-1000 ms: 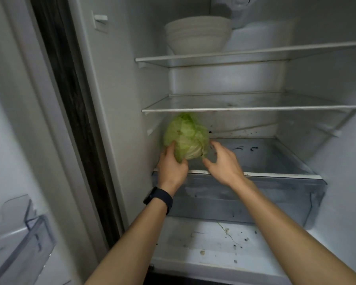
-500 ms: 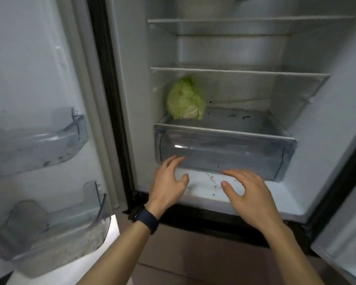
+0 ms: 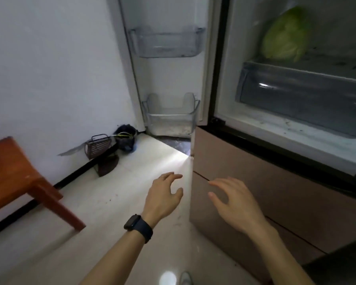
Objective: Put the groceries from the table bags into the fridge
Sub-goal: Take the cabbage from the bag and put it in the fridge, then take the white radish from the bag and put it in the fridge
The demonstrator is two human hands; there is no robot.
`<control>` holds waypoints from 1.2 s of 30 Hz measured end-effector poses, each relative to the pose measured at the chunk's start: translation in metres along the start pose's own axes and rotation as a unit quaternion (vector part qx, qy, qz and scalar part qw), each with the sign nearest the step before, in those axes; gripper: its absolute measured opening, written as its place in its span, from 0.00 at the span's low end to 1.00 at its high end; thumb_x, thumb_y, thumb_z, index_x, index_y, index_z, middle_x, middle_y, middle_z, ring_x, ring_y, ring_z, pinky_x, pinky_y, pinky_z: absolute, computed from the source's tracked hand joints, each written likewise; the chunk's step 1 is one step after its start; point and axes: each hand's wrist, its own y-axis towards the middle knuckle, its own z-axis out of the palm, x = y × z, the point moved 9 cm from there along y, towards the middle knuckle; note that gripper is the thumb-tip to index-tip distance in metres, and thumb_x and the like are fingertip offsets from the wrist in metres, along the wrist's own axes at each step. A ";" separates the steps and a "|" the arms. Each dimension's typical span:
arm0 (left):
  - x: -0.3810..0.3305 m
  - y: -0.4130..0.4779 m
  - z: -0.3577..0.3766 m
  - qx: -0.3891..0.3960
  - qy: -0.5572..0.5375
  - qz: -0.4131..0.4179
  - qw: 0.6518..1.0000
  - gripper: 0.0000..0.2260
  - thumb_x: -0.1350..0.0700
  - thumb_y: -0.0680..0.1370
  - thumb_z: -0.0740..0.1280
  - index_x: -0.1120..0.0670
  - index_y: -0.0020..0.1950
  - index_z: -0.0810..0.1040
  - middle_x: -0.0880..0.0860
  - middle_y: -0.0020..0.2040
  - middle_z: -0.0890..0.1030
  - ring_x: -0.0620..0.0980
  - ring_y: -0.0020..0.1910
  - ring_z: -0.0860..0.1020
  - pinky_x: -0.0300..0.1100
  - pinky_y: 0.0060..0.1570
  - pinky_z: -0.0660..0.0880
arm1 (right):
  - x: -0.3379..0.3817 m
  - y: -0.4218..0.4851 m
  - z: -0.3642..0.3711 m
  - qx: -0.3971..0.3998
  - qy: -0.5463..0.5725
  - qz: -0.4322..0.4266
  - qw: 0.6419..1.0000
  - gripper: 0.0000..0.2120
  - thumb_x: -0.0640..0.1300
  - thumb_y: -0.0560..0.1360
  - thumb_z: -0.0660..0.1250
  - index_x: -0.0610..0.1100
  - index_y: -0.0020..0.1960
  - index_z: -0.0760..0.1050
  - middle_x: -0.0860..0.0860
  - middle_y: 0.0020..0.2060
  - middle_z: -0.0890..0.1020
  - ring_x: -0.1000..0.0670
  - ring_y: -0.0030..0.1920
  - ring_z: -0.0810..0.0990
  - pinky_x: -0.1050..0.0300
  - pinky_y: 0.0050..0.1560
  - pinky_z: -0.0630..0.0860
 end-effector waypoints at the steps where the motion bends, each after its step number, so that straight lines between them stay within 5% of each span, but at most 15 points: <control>1: 0.022 -0.015 -0.015 -0.015 0.000 -0.021 1.000 0.19 0.48 0.80 0.65 0.42 0.71 0.73 0.47 0.75 0.69 0.48 0.73 0.67 0.45 0.70 0.65 | 0.021 0.001 0.013 0.007 0.005 -0.020 1.000 0.18 0.58 0.79 0.63 0.57 0.68 0.75 0.58 0.66 0.76 0.51 0.72 0.67 0.57 0.72 0.61; 5: 0.104 -0.084 -0.082 -0.077 -0.011 -0.112 0.991 0.18 0.50 0.79 0.66 0.43 0.70 0.75 0.47 0.73 0.71 0.47 0.71 0.68 0.40 0.67 0.65 | 0.117 -0.003 0.064 0.045 0.022 -0.105 0.993 0.17 0.54 0.81 0.62 0.56 0.68 0.75 0.59 0.66 0.76 0.52 0.71 0.66 0.66 0.68 0.54; 11: 0.223 -0.205 -0.200 -0.181 0.000 -0.224 0.958 0.18 0.48 0.80 0.67 0.43 0.69 0.75 0.48 0.71 0.73 0.50 0.71 0.69 0.50 0.71 0.68 | 0.290 -0.016 0.141 0.121 0.021 -0.240 0.963 0.18 0.58 0.81 0.59 0.59 0.69 0.72 0.61 0.68 0.74 0.53 0.74 0.62 0.57 0.70 0.63; 19: 0.370 -0.382 -0.369 -0.275 0.041 -0.307 0.910 0.20 0.52 0.79 0.66 0.47 0.72 0.73 0.49 0.72 0.72 0.51 0.72 0.69 0.51 0.72 0.67 | 0.553 -0.069 0.238 0.161 0.027 -0.378 0.911 0.17 0.57 0.81 0.60 0.57 0.69 0.74 0.59 0.66 0.76 0.50 0.72 0.66 0.53 0.69 0.66; 32: 0.554 -0.561 -0.532 -0.322 0.062 -0.396 0.858 0.20 0.49 0.79 0.66 0.44 0.71 0.74 0.49 0.71 0.74 0.51 0.69 0.71 0.50 0.67 0.71 | 0.819 -0.155 0.390 0.243 0.066 -0.448 0.858 0.18 0.58 0.80 0.61 0.59 0.69 0.73 0.60 0.66 0.75 0.52 0.72 0.66 0.54 0.69 0.66; 36: 0.612 -0.586 -0.550 -0.318 0.041 -0.423 0.848 0.19 0.47 0.78 0.66 0.43 0.70 0.74 0.49 0.70 0.74 0.52 0.59 0.78 0.52 0.63 0.74 | 0.863 -0.162 0.439 0.273 0.072 -0.445 0.850 0.18 0.59 0.80 0.60 0.60 0.69 0.71 0.62 0.67 0.74 0.54 0.72 0.65 0.58 0.68 0.63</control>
